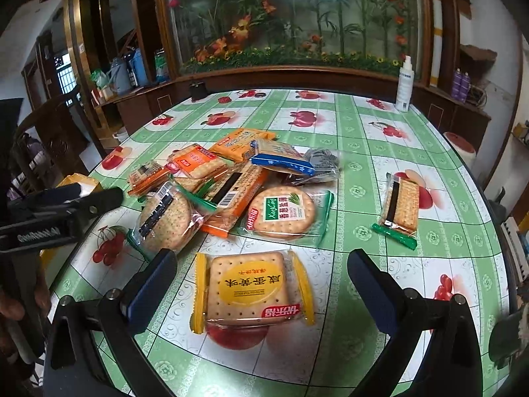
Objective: Organize snacks
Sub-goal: 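Grasp round cracker bag with left while right grasps yellow-label cracker pack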
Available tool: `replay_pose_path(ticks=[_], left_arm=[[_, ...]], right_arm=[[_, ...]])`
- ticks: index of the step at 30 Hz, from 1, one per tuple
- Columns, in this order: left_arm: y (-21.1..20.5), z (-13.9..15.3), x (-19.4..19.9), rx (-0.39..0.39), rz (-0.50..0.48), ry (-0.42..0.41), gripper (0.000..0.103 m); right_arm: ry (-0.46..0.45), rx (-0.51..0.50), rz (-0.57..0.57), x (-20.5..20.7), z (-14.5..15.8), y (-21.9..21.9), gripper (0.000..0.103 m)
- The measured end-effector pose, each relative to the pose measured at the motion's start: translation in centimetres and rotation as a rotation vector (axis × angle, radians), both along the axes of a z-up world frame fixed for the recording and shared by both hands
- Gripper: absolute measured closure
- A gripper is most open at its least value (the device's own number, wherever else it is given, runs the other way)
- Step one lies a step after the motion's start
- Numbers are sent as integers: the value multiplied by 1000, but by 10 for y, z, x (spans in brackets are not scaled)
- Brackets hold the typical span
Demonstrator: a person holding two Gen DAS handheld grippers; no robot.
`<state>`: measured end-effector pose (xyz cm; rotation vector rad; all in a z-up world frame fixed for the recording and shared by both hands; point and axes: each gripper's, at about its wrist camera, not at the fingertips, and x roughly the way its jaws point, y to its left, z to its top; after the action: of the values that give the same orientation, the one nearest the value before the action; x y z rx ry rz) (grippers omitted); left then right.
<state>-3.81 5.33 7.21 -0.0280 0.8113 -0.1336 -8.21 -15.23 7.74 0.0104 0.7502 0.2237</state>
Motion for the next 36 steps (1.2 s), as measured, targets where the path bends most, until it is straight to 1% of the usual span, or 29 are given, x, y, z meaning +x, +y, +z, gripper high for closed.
replay_pose_path(ticks=[5,10,13,20,23,26,27,30,33,36], left_arm=[[-15,-11,3,-25,-107,15,0],[-36,-24,7,15,-200,37,0],[-43,-30,12,38,-223,49,0],[-53,-43,25,94,-244,82,0],[-52,-50,31,90,-243,107,2],[-50,-53,35,91,-236,118,12],[-49,-54,36,93,-229,120,21],[-45,-54,37,70,-230,119,24],[-44,-54,36,87,-228,110,26],[-41,-51,32,82,-215,103,26]], right_arm=[[7,-25,-23,-2,-4,-6,1],[36,-4,-52,-3,-11,-21,1],[49,13,-52,-4,-15,-25,1],[70,-6,-52,-3,-20,-26,1],[79,4,-54,-3,-22,-28,1],[81,9,-53,-3,-22,-30,1],[83,12,-51,-3,-22,-30,1],[91,20,-43,-3,-24,-29,1],[106,17,-37,-1,-28,-25,1],[120,14,-32,0,-30,-21,1]])
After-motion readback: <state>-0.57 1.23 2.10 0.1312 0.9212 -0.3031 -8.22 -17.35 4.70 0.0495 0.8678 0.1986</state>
